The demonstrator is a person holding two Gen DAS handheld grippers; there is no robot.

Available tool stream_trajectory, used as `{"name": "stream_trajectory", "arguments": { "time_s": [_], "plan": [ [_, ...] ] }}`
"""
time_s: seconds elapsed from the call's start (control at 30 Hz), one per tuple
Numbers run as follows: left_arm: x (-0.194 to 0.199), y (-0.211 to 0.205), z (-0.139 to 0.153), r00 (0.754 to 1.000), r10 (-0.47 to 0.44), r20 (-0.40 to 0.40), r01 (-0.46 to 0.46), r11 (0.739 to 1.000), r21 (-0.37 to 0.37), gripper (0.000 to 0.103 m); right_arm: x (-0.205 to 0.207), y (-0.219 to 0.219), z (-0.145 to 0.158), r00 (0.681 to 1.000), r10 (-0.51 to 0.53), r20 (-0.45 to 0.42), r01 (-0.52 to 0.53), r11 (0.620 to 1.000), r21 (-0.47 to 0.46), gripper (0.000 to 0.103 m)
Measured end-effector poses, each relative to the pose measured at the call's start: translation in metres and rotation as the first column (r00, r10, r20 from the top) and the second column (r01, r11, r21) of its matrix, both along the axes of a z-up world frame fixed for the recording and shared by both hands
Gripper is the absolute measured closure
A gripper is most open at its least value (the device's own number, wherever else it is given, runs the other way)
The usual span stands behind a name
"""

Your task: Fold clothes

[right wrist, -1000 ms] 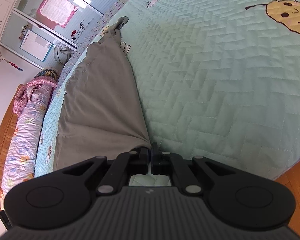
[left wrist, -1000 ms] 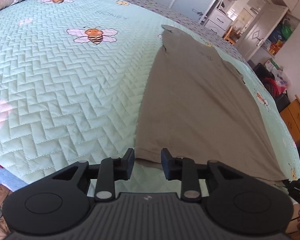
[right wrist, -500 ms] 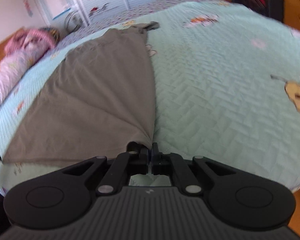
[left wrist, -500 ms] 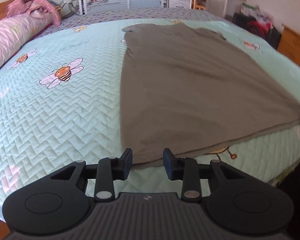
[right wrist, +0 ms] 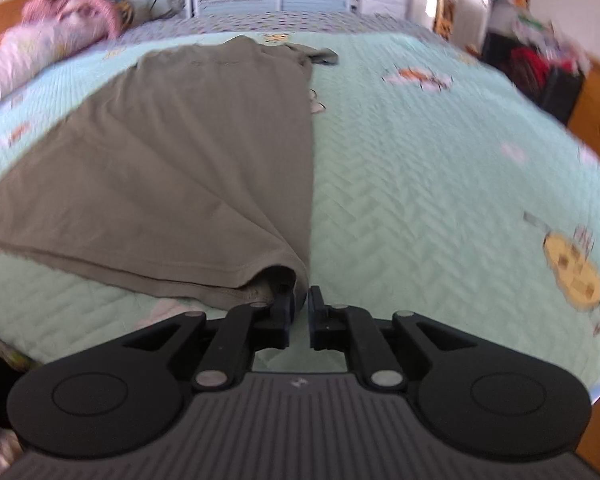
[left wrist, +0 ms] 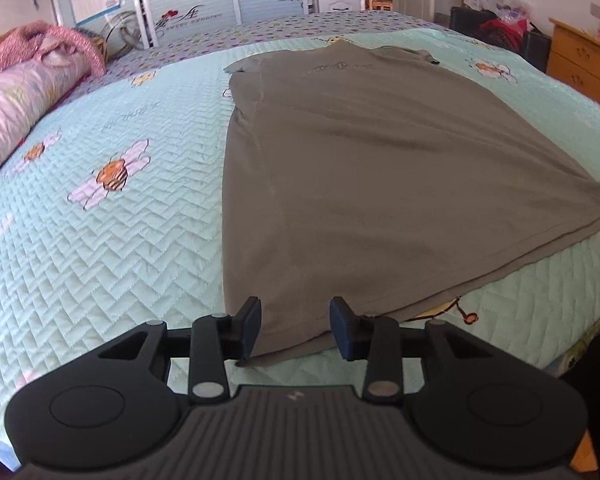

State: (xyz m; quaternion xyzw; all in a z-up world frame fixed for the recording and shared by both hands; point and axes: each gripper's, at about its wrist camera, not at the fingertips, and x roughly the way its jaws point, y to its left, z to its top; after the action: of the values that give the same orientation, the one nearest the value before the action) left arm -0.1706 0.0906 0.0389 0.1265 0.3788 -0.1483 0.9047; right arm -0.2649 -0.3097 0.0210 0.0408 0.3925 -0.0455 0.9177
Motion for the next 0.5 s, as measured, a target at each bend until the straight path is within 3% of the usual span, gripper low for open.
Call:
{"name": "stream_trajectory", "arguments": {
  "time_s": [0.27, 0.37, 0.5],
  "plan": [
    [-0.008, -0.018, -0.008, 0.991, -0.131, 0.024, 0.127, 0.981, 0.144, 0.063, 0.002, -0.004, -0.005, 1.000, -0.025, -0.001, 0.025, 0.999, 0.049, 0.090],
    [-0.011, -0.029, -0.018, 0.980, -0.196, 0.036, 0.180, 0.949, 0.260, 0.063, 0.003, -0.008, -0.006, 0.999, -0.038, -0.010, 0.039, 0.996, 0.086, 0.090],
    [-0.017, -0.043, -0.028, 0.953, -0.300, 0.046, 0.256, 0.876, 0.409, 0.062, 0.001, -0.009, -0.008, 0.999, -0.043, -0.017, 0.045, 0.994, 0.099, 0.090]
  ]
}}
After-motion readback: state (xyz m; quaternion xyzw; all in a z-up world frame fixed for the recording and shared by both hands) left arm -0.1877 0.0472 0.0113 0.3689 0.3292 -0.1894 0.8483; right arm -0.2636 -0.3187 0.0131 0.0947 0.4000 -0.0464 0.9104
